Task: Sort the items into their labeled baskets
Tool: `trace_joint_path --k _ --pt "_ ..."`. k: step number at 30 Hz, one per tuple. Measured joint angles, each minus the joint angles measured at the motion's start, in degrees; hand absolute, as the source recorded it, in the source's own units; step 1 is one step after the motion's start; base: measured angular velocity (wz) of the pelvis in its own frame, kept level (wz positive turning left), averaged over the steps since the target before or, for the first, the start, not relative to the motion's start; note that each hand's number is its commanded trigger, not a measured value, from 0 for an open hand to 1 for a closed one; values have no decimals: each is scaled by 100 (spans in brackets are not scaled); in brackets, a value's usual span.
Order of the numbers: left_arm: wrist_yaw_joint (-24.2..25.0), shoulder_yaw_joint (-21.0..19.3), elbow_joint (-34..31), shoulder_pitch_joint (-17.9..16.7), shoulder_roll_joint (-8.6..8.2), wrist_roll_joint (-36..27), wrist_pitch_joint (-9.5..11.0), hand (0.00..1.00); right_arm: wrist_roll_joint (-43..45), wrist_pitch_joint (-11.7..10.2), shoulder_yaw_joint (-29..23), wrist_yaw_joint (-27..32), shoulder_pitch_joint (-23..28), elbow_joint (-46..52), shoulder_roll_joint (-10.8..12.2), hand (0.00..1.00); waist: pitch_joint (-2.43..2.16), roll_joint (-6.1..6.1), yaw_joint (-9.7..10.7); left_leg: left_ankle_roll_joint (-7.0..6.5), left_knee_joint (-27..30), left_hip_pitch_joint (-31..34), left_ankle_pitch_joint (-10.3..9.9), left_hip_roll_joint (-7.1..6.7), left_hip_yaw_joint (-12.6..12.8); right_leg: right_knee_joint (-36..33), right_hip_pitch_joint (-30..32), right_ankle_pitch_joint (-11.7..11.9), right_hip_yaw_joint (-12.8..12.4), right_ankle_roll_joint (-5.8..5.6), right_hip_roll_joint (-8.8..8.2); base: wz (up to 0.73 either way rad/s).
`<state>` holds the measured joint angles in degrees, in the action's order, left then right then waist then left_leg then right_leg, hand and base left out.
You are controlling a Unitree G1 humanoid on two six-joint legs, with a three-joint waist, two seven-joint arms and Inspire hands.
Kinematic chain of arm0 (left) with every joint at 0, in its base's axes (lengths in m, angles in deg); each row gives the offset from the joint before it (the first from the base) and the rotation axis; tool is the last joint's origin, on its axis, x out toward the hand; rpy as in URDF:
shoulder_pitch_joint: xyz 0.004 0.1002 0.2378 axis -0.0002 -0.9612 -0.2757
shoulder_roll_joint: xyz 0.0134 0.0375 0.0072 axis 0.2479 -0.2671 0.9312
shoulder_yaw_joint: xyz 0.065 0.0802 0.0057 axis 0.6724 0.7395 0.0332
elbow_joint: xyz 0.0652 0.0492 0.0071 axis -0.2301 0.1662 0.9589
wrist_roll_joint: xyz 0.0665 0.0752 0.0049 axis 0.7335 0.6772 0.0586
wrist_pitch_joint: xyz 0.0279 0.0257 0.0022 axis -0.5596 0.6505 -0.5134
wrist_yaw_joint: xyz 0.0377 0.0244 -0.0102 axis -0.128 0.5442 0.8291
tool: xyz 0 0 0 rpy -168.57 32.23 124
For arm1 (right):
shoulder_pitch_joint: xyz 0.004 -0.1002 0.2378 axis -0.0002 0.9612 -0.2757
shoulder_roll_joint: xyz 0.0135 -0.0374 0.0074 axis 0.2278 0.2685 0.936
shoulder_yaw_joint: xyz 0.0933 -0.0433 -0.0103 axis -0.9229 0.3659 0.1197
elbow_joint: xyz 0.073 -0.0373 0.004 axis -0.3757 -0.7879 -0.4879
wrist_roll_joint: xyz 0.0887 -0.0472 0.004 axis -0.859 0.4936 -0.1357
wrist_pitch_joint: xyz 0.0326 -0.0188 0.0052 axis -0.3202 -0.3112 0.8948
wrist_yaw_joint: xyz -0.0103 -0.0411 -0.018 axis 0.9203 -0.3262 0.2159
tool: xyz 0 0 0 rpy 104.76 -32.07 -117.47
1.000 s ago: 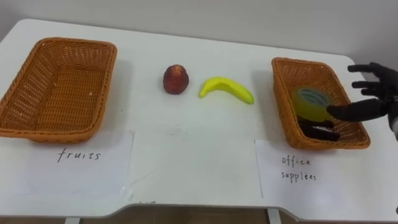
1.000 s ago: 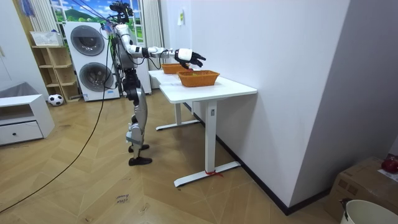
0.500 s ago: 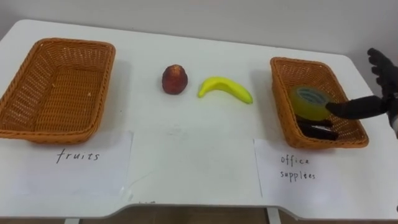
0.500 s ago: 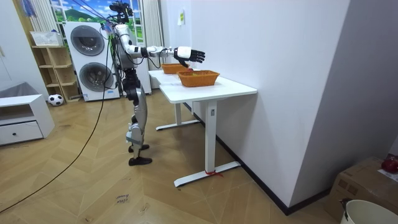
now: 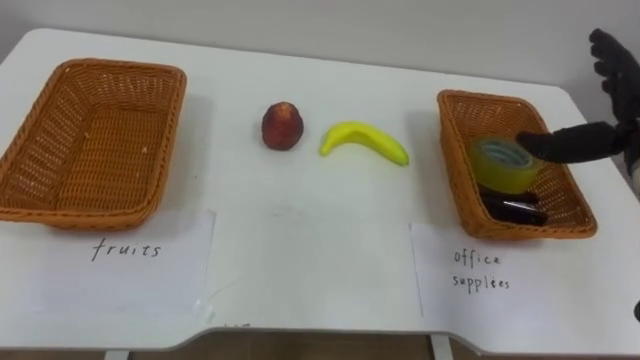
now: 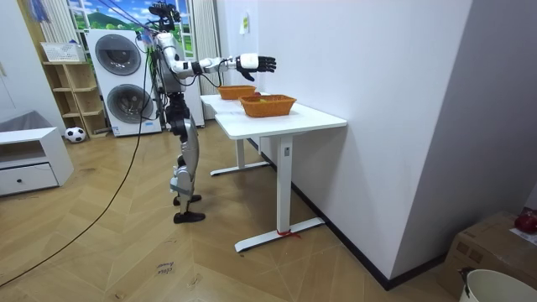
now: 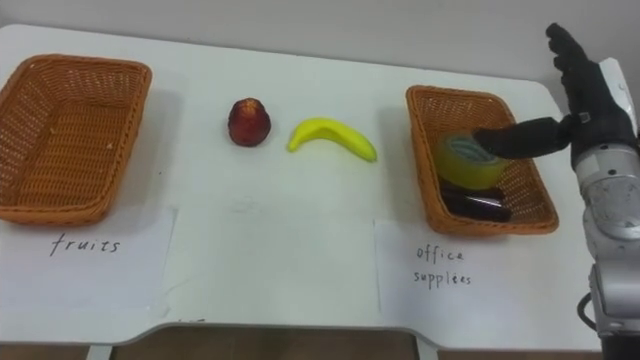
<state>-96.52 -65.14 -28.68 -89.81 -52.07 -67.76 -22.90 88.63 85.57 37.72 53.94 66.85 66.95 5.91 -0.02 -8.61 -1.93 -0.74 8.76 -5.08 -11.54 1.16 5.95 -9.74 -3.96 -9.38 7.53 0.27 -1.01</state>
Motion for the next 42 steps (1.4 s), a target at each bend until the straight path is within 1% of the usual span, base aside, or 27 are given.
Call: trace_joint_path --k 3,5,6,7,8,10,13,15,18,20,21,22,23,26,28,31,33,34,35,37,42 --pt "-13 1 -37 17 0 -5 33 0 1 0 0 0 -27 87 0 0 0 -12 9 0 0 -17 1 -3 1 -8 -12 0 8 0 -2 0" --pt "-62 68 -100 8 6 -65 51 0 2 0 1 0 -137 139 -1 0 7 -19 8 0 3 -28 1 -2 1 -17 -20 0 12 0 -2 0" --pt "-66 77 -97 -21 6 -69 56 0 -4 0 1 2 -175 140 -1 0 12 -19 2 0 3 -33 1 -2 -3 -17 -33 0 19 0 -2 0" --pt "-85 89 -93 -19 7 -75 72 0 -13 0 7 4 -243 141 -1 0 39 -22 4 0 -3 -42 1 1 -14 -13 -68 0 53 0 -2 5" --pt "-116 89 -92 -25 8 -99 78 0 -5 0 8 8 -291 144 -1 0 43 -28 2 1 -17 -44 -1 1 -57 -7 -81 0 59 -1 3 7" --pt "-167 104 -88 -23 12 -99 79 0 -8 0 8 45 -331 151 -2 0 43 -57 -2 4 -34 -20 -5 -3 -105 -2 -80 -1 67 -1 10 10" --pt "-222 155 -58 -69 20 -100 75 0 -9 0 101 124 -331 152 -1 0 24 -93 -36 5 -12 46 -4 -1 -137 -2 -45 0 95 0 14 6" --pt "-224 205 -18 -99 29 -77 54 0 -19 7 187 126 -330 153 -1 0 15 -105 -169 11 0 65 3 0 -133 -13 8 0 99 1 13 -4" --pt "-224 240 145 -110 70 -46 27 0 29 24 426 139 -330 247 0 0 16 -104 -223 12 0 88 4 2 -144 -11 18 0 146 1 12 3" --pt "-220 241 180 -108 95 -44 -36 0 9 22 574 139 -331 288 0 0 8 -110 -334 12 16 171 4 0 -158 -7 77 0 285 1 -1 8" --pt "-215 241 178 -106 98 -44 -54 0 5 22 583 139 -333 288 0 0 4 -115 -343 12 29 199 4 -1 -168 -7 93 0 321 1 -8 19" --pt "-204 239 182 -115 101 -39 -92 0 2 24 598 139 -343 287 0 0 1 -124 -366 12 60 257 4 -10 -222 -2 109 0 393 1 -21 20" --pt "-192 237 187 -138 101 -15 -131 0 5 28 598 145 -343 285 0 0 6 -117 -425 12 61 263 4 -16 -265 1 108 0 406 1 -26 19" --pt "-157 227 185 -154 118 10 -205 0 15 28 639 251 -368 271 2 0 16 -107 -512 12 86 333 6 -34 -375 14 105 0 517 0 -47 22" --pt "-146 231 188 -161 142 10 -216 0 18 28 831 290 -484 178 2 0 22 -107 -570 12 97 343 7 -37 -388 21 108 0 519 0 -48 8" --pt "-133 422 261 -50 220 0 -220 0 16 28 1287 284 -680 -12 2 0 58 -139 -611 11 141 400 7 -47 -459 21 122 0 525 0 -54 8" --pt "-80 506 323 45 244 9 -222 0 37 27 1497 233 -747 -121 2 0 51 -169 -640 11 187 489 7 -55 -479 12 197 0 551 0 -61 8" --pt "-57 557 345 81 243 21 -229 0 36 26 1632 217 -854 -255 2 0 66 -184 -655 11 229 557 7 -63 -480 17 229 0 550 0 -69 3" --pt "-40 638 349 102 243 36 -251 0 35 26 1722 198 -941 -379 2 0 61 -191 -660 10 267 615 7 -70 -483 9 278 0 561 0 -77 3" --pt "-27 696 349 153 245 61 -304 0 30 27 1769 196 -1007 -492 2 0 64 -191 -661 10 300 698 7 -82 -513 12 324 0 609 1 -88 7" --pt "-11 755 334 196 264 58 -317 0 2 27 1917 196 -1028 -699 2 0 68 -182 -708 11 304 782 7 -71 -526 5 374 1 658 1 -82 3"
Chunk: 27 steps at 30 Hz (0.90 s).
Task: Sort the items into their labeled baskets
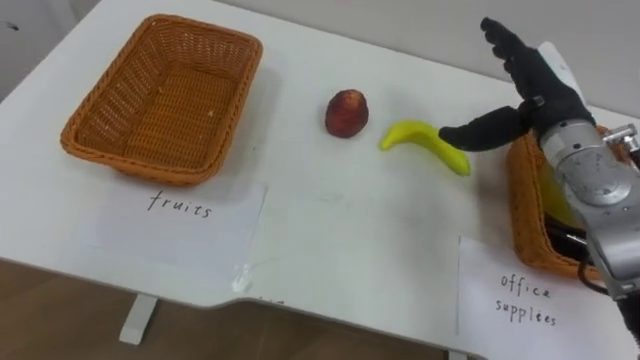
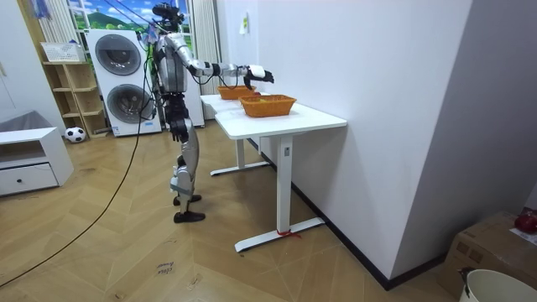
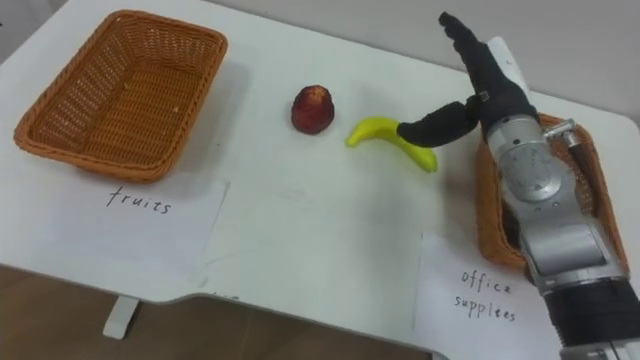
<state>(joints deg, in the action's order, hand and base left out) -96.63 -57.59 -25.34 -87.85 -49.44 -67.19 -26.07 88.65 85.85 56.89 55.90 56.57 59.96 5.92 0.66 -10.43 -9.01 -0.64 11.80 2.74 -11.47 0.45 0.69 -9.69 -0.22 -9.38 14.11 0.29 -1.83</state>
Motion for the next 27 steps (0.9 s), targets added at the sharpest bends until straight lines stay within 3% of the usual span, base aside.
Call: trace_joint_path --k 14,19,27 --pt "17 -2 -12 71 87 -167 20 0 86 -16 8 34 -272 -532 -1 0 -5 14 -20 -4 7 117 5 -6 2 4 131 0 13 0 -15 0" --pt "36 -2 -35 164 146 -156 23 0 656 -14 212 48 -714 -1107 -4 0 -6 11 -20 -1 84 260 9 -8 1 -4 244 0 12 1 -12 -1" --pt "64 2 -122 212 159 -169 27 0 703 -12 714 -10 -966 -1439 -3 0 -6 -77 -112 1 88 278 12 -13 -32 -4 252 1 9 2 -9 0"
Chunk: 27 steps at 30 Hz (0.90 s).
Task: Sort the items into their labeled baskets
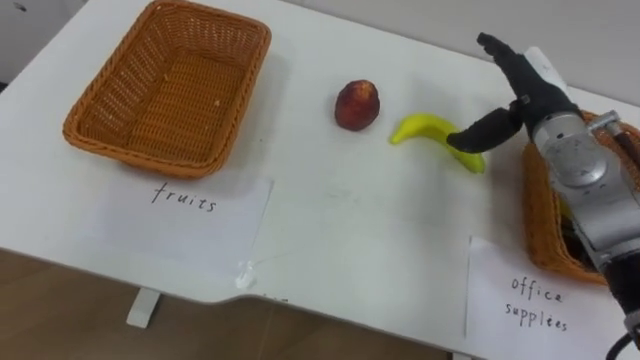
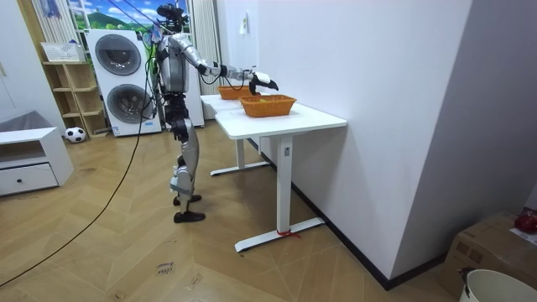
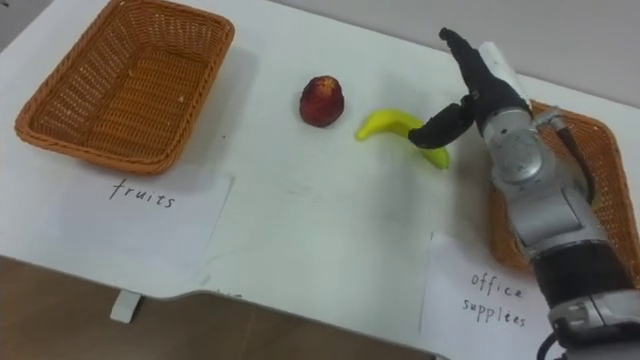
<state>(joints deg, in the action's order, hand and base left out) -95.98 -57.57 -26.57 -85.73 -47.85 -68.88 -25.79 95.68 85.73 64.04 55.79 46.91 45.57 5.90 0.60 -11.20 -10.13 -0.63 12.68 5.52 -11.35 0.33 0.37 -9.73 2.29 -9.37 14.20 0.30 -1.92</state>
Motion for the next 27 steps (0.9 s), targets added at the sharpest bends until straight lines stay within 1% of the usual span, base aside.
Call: trace_joint_path --k 3,5,9,12,14,16,19,22,27 --pt "-28 123 -13 61 23 -2 32 0 2 2 126 -79 -25 -191 0 0 34 -78 -86 0 5 4 0 -3 -15 3 -4 0 3 1 1 0" --pt "-31 149 -16 66 21 -3 85 0 2 2 162 -141 -26 -271 0 0 34 -95 -105 0 11 25 0 -8 -42 6 5 1 6 2 0 2" --pt "-38 222 -28 67 31 -25 106 0 0 1 202 -206 -29 -370 0 0 39 -87 -144 0 22 59 0 -9 -61 9 20 1 29 2 0 4" --pt "-35 272 -25 82 30 -105 107 0 2 -6 287 -205 -42 -465 0 0 52 -69 -176 0 36 116 0 -8 -66 9 69 2 33 4 3 0" --pt "-26 332 -4 123 29 -112 107 0 31 -10 381 -206 -46 -608 0 0 68 -48 -238 0 52 171 0 -10 -61 8 114 4 36 6 1 0" --pt "-25 332 2 166 29 -111 108 0 94 -20 388 -211 -69 -628 -1 0 68 -47 -278 4 64 249 3 -6 -62 1 195 11 46 19 5 0" --pt "-24 340 4 187 29 -114 109 0 94 -77 390 -195 -117 -634 -11 0 70 -45 -279 4 76 277 3 -7 -91 8 197 12 87 20 7 5" --pt "-22 366 42 205 30 -116 116 0 193 -138 393 -194 -129 -656 -11 0 83 -26 -296 4 80 294 3 -11 -116 11 197 12 162 20 -1 6" --pt "-22 387 143 234 30 -116 102 0 240 -187 394 -192 -260 -800 -11 0 94 -10 -293 5 80 307 3 -9 -146 17 197 12 182 20 3 3"
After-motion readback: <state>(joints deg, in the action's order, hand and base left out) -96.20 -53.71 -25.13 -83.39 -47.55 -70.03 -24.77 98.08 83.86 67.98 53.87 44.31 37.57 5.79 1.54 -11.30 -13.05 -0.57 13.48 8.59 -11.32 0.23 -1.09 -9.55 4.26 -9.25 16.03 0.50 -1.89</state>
